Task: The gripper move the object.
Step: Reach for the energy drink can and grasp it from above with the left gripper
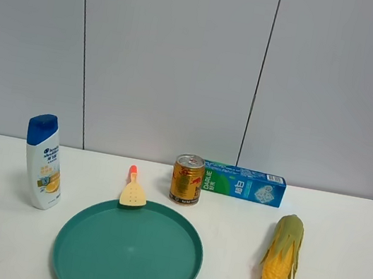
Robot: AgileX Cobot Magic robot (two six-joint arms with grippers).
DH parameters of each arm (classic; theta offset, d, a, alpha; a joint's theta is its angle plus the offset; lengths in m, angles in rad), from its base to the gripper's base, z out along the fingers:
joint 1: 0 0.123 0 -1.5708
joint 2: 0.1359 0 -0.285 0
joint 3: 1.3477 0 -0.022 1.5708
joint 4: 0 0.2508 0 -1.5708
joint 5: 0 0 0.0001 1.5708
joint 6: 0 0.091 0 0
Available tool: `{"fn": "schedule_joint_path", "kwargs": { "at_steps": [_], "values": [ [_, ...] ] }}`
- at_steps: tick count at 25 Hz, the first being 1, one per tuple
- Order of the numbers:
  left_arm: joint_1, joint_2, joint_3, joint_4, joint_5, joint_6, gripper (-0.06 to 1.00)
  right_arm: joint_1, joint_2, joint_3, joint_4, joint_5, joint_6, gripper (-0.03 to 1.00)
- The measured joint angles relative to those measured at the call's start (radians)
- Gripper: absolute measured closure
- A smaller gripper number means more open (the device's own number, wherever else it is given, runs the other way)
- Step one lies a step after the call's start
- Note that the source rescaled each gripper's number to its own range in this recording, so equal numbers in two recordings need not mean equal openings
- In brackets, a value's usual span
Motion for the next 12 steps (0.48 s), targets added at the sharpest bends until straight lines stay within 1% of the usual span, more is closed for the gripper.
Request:
{"fn": "schedule_joint_path", "kwargs": {
  "at_steps": [12],
  "values": [
    [0.0,0.0,0.0,0.0,0.0,0.0,0.79,0.0,0.0,0.0,0.0,0.0,0.0,-0.03]
  ]
}}
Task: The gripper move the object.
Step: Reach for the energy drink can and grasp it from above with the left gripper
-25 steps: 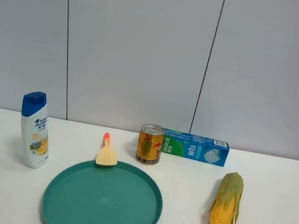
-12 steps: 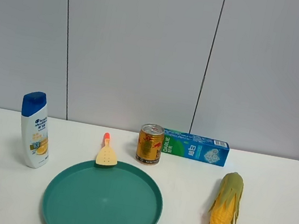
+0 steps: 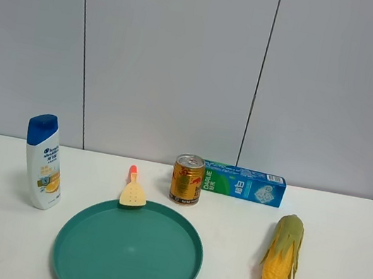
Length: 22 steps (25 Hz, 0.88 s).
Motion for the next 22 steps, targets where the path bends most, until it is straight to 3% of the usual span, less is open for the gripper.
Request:
{"fn": "schedule_joint_path", "kwargs": {
  "at_steps": [5,7,9,12,14,22],
  "values": [
    [0.0,0.0,0.0,0.0,0.0,0.001,0.79,0.0,0.0,0.0,0.0,0.0,0.0,-0.03],
    [0.0,0.0,0.0,-0.01,0.0,0.019,0.74,0.0,0.0,0.0,0.0,0.0,0.0,-0.03],
    [0.0,0.0,0.0,-0.02,0.0,0.079,0.56,0.0,0.0,0.0,0.0,0.0,0.0,-0.03],
    [0.0,0.031,-0.013,-0.037,0.004,0.164,0.13,0.0,0.0,0.0,0.0,0.0,0.0,-0.03],
    [0.0,0.082,-0.052,-0.041,0.001,0.185,0.01,0.0,0.0,0.0,0.0,0.0,0.0,-0.03],
    [0.0,0.476,-0.314,-0.072,-0.067,0.197,-0.05,0.0,0.0,0.0,0.0,0.0,0.0,-0.03]
  ]
}}
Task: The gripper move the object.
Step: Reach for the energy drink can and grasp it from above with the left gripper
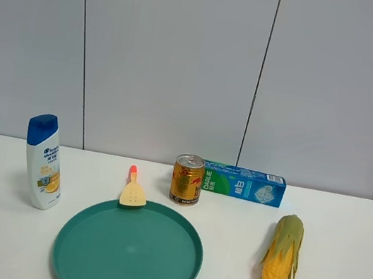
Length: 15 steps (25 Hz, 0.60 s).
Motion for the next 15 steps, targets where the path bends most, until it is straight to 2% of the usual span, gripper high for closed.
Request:
{"fn": "schedule_joint_path", "kwargs": {
  "at_steps": [4,7,15],
  "values": [
    [0.0,0.266,-0.183,-0.019,0.002,0.029,-0.05,0.0,0.0,0.0,0.0,0.0,0.0,-0.03],
    [-0.04,0.44,-0.324,-0.034,-0.006,0.039,-0.05,0.0,0.0,0.0,0.0,0.0,0.0,-0.03],
    [-0.305,0.87,-0.651,-0.015,-0.071,0.043,-0.05,0.0,0.0,0.0,0.0,0.0,0.0,-0.03]
  ]
}}
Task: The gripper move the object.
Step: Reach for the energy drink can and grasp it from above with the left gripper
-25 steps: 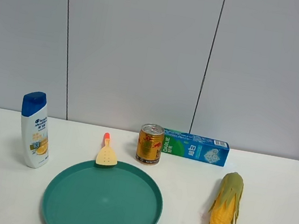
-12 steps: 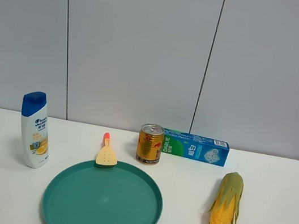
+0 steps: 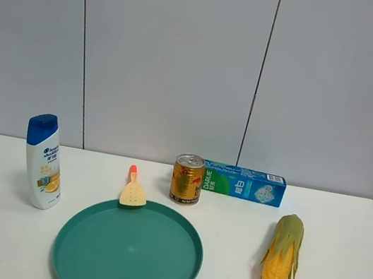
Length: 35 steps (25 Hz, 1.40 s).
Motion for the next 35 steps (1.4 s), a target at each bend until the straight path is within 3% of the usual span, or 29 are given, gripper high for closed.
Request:
{"fn": "schedule_joint_path", "kwargs": {
  "at_steps": [7,14,27,35],
  "values": [
    [-0.205,0.354,-0.218,0.023,-0.018,0.0,-0.05,0.0,0.0,0.0,0.0,0.0,0.0,-0.03],
    [-0.303,0.671,-0.417,0.03,-0.009,0.003,-0.05,0.0,0.0,0.0,0.0,0.0,0.0,-0.03],
    [-0.309,1.021,-0.73,0.046,-0.009,0.011,-0.05,0.0,0.0,0.0,0.0,0.0,0.0,-0.03],
    [-0.268,1.087,-0.759,0.038,-0.032,0.014,-0.05,0.0,0.0,0.0,0.0,0.0,0.0,-0.03]
  ]
}}
